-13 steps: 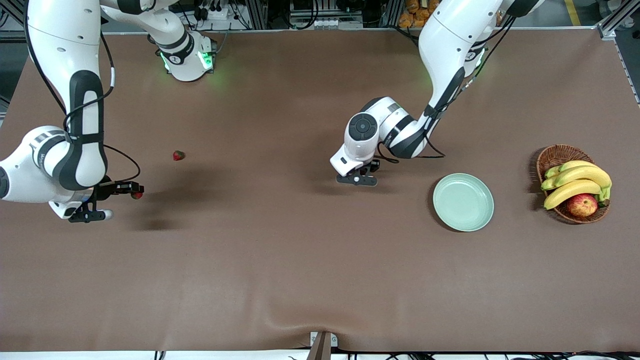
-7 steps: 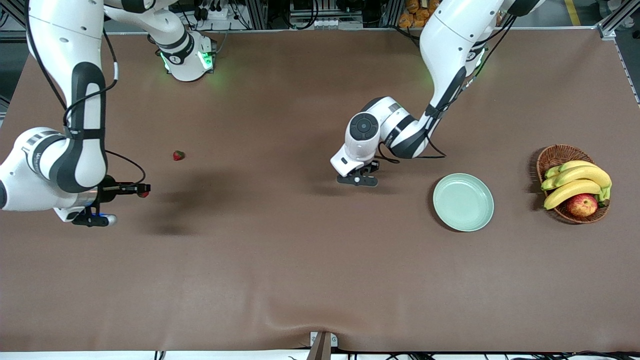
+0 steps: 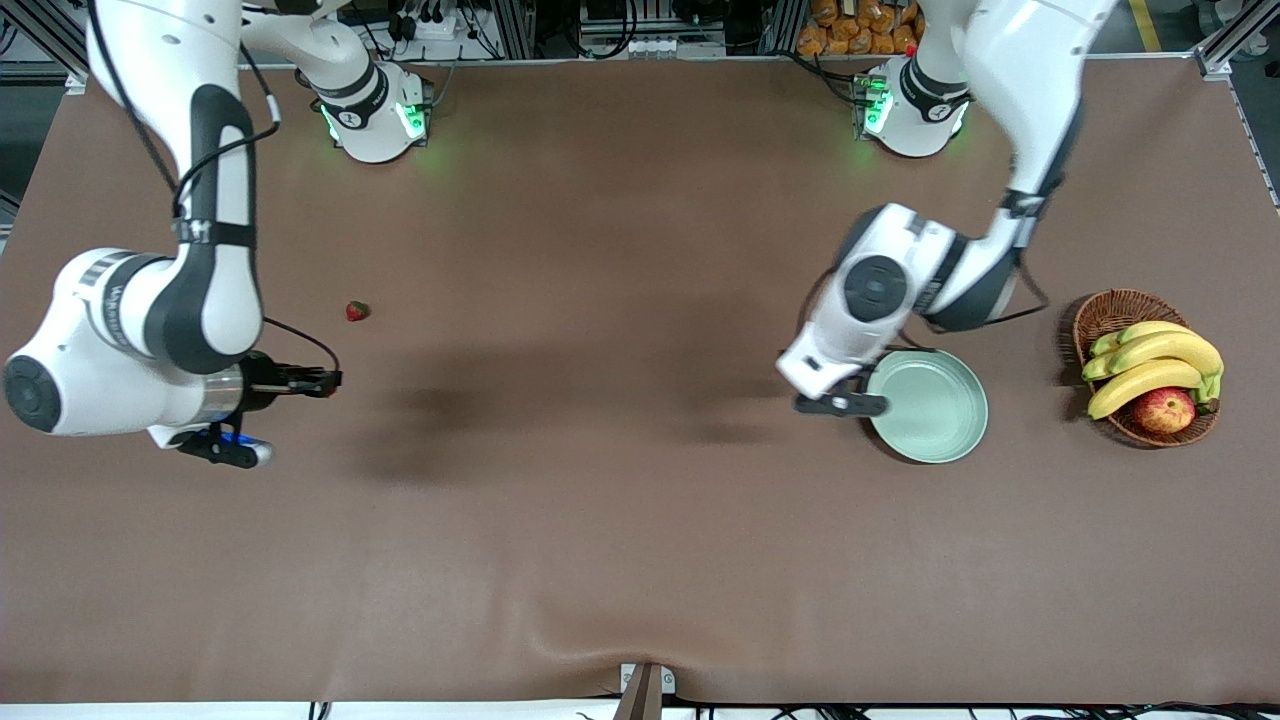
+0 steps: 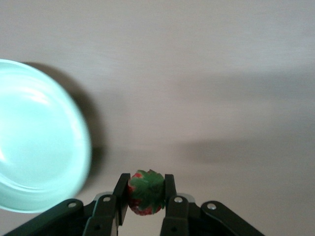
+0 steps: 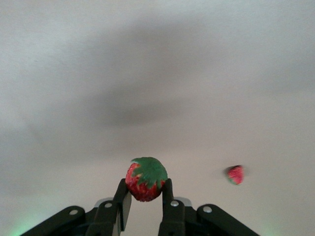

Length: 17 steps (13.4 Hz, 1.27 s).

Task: Collect all strawberries into plate
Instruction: 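Put the left gripper's strawberry on the plate while the right gripper carries another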

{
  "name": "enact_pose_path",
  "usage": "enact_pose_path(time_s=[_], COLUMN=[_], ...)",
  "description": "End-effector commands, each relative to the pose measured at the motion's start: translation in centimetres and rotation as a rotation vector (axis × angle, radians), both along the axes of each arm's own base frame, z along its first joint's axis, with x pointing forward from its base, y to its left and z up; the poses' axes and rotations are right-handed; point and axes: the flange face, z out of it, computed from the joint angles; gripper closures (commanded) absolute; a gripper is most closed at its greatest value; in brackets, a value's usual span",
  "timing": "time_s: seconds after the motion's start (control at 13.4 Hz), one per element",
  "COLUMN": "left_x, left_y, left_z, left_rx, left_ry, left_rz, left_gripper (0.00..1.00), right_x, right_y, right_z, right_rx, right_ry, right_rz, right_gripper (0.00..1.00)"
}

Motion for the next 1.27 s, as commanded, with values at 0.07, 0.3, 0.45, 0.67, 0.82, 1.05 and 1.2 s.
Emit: enact_pose_path(time_s=[0.07, 0.3, 0.45, 0.67, 0.82, 1.05, 1.2], left_x=[1.8, 2.7, 3.3, 4.1, 4.1, 4.0, 3.7], left_y=[7.7, 11.2, 13.3, 16.7, 16.8, 17.1, 16.2], left_z=[-0.6, -2.1, -3.4, -5.0, -5.2, -4.3, -2.2], left_rx=[0.005, 0.003, 0.036, 0.07, 0.07, 0.077, 0.087], left_ry=[0.036, 0.057, 0.045, 0.02, 0.02, 0.017, 0.03], left_rz=[-0.073, -0.062, -0.077, -0.087, -0.088, -0.083, -0.085], left_gripper=[1.0, 1.0, 1.0, 0.95, 0.67, 0.0, 0.0], right_x=[0.1, -1.0, -1.8, -3.8, -4.8, -7.1, -9.1], right_y=[10.5, 20.0, 24.6, 32.1, 35.8, 40.8, 43.4], right_z=[1.2, -0.3, -1.7, -3.8, -5.3, -8.7, -11.3], right_rx=[0.004, -0.01, 0.001, 0.044, 0.061, 0.103, 0.113], right_ry=[-0.047, -0.088, -0.102, -0.137, -0.14, -0.178, -0.191], right_rz=[-0.156, -0.316, -0.387, -0.482, -0.521, -0.532, -0.574], right_gripper=[1.0, 1.0, 1.0, 1.0, 1.0, 1.0, 1.0])
